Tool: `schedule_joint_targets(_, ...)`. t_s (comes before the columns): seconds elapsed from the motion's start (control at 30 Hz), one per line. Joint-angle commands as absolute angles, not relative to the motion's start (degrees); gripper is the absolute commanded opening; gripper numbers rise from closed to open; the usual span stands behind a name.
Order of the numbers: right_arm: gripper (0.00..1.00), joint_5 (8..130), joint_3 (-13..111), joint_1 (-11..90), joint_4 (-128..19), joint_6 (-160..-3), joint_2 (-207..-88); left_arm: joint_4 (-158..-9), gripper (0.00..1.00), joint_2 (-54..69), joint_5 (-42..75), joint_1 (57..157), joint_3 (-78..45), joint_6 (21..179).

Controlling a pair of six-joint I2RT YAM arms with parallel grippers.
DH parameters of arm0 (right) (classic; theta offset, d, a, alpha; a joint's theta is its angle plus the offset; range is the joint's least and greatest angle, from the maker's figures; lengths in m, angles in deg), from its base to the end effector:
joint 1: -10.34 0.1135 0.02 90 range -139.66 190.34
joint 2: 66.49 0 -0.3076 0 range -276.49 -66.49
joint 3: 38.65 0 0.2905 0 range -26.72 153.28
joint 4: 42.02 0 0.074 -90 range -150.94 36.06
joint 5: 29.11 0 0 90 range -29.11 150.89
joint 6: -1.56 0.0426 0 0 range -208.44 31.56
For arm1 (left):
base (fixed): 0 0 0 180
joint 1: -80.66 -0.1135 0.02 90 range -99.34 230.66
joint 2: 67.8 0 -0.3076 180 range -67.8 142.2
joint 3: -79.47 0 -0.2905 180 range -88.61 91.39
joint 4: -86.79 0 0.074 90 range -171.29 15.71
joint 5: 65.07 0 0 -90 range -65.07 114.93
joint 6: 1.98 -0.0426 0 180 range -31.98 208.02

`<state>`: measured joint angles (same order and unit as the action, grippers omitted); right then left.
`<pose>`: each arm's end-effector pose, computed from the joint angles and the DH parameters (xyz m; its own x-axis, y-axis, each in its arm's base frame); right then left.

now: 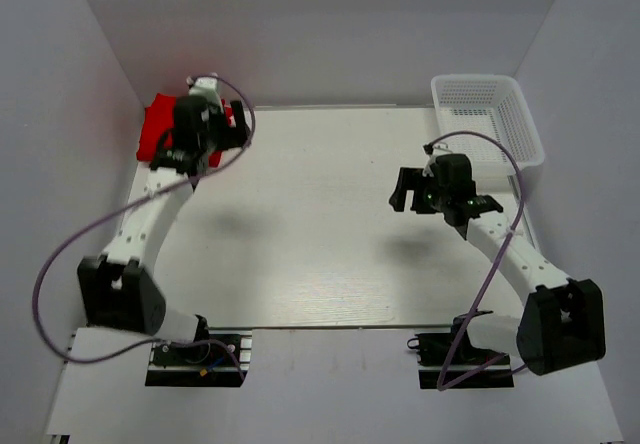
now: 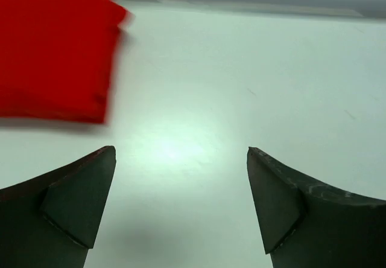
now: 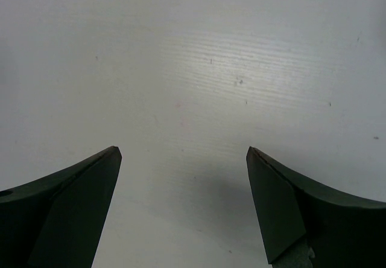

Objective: Fold and stack the t-shirts
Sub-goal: Put the neatly folded tshirt into the corner of the board with the left arm

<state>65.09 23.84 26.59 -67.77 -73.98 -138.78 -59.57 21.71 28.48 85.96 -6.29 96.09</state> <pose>0.2943 0.0890 0.2894 -0.6245 0.0774 -0.7772 -0.1863 0.9516 0.2444 0.4074 -0.0351 0.3887 -0.4820 -0.0960 -0.8709 -0.0297 0.9952 -0.0933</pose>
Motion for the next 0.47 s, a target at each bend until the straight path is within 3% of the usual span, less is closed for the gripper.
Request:
schedule_joint_targets(0.0, 0.90, 63.1, 18.5, 26.7, -67.9, -72.5, -133.6, -66.7, 1.00, 8.5, 25.9, 91.3, -21.2, 104.0)
schedule_joint_targets(0.17, 0.90, 62.6, 11.3, 26.6, -65.3, -71.1, -125.3, -67.6, 1.00, -3.7, 28.0, 102.8, -39.2, 110.9)
schedule_joint_targets(0.43, 0.90, 64.4, 6.4, 26.8, -62.8, -72.3, -120.5, -60.4, 1.00, -2.1, 34.7, 108.6, -37.6, 112.5)
